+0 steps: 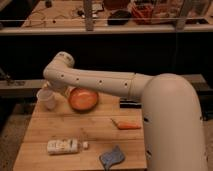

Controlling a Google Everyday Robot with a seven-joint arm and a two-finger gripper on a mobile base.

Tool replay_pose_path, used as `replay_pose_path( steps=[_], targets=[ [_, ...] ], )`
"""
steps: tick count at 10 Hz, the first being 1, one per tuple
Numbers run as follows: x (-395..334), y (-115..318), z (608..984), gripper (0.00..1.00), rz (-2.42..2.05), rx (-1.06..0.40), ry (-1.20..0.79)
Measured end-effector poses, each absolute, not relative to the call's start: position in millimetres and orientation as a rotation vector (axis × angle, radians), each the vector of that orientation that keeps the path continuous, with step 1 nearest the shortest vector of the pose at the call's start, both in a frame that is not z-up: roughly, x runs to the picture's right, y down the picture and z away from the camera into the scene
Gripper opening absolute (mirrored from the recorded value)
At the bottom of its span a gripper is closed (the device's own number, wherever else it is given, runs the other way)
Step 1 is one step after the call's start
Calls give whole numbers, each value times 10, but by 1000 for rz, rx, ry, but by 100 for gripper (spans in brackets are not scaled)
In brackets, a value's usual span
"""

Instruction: Pick up the ceramic cup

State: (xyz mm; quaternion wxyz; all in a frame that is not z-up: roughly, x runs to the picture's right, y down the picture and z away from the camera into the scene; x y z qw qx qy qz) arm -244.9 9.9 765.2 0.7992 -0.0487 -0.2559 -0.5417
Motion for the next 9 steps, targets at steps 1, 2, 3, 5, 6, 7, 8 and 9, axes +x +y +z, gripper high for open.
replay_pose_path(
  steps=[1, 2, 3, 5, 6, 7, 8, 9],
  targets=[
    [-2464, 147, 7719, 80, -1166, -104, -556],
    [-2474, 166, 7766, 80, -1168, -104, -560],
    [-2497, 189, 7808, 80, -1171, -104, -565],
    [-2542, 219, 7857, 80, -1182, -102, -579],
    [-2535, 215, 7887, 80, -1185, -102, -584],
    [-2549, 254, 7949, 80, -1189, -103, -594],
    [-2581, 294, 8014, 80, -1196, -101, -606],
    [-2603, 295, 8031, 80, -1202, -99, -611]
  ],
)
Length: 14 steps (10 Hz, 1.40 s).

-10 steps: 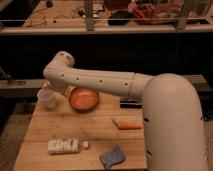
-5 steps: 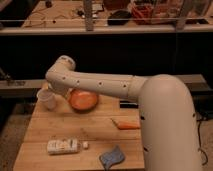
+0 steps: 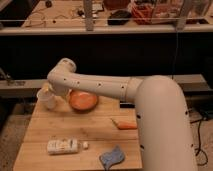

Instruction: Pick up the ceramic cup

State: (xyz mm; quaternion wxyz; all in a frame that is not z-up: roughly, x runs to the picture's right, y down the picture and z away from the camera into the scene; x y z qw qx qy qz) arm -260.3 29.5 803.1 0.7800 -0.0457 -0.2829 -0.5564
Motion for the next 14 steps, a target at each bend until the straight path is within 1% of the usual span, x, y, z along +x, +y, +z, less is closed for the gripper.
replay_pose_path(
  steps=[14],
  targets=[
    [-2765, 296, 8373, 80, -1282, -90, -687]
  ],
)
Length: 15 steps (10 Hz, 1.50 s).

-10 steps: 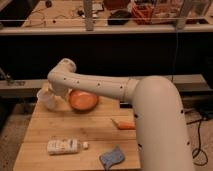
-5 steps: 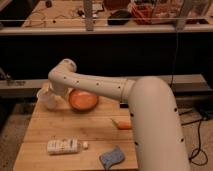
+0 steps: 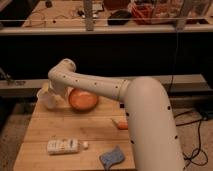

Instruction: Pick up the ceramic cup

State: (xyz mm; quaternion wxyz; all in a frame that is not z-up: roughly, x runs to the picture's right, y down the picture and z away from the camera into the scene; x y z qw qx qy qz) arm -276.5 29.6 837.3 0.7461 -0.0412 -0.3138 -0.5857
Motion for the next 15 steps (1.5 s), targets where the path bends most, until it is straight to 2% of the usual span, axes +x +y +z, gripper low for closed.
replay_pose_path(
  steps=[15],
  targets=[
    [-2979, 427, 8699, 80, -1352, -110, -739]
  ],
)
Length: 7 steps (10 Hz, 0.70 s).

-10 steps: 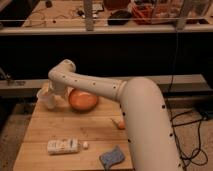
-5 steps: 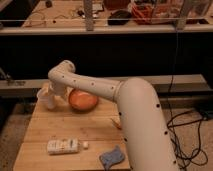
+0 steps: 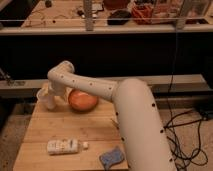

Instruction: Pick up the ceramic cup

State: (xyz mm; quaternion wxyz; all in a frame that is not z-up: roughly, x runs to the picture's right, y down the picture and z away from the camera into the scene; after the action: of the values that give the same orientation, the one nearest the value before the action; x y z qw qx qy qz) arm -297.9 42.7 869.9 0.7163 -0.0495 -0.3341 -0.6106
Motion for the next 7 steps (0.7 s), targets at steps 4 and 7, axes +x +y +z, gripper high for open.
replay_pose_path(
  steps=[4, 7],
  targets=[
    [-3011, 459, 8756, 72, -1360, -119, -745],
    [-3070, 500, 8786, 52, -1369, -126, -749]
  ],
)
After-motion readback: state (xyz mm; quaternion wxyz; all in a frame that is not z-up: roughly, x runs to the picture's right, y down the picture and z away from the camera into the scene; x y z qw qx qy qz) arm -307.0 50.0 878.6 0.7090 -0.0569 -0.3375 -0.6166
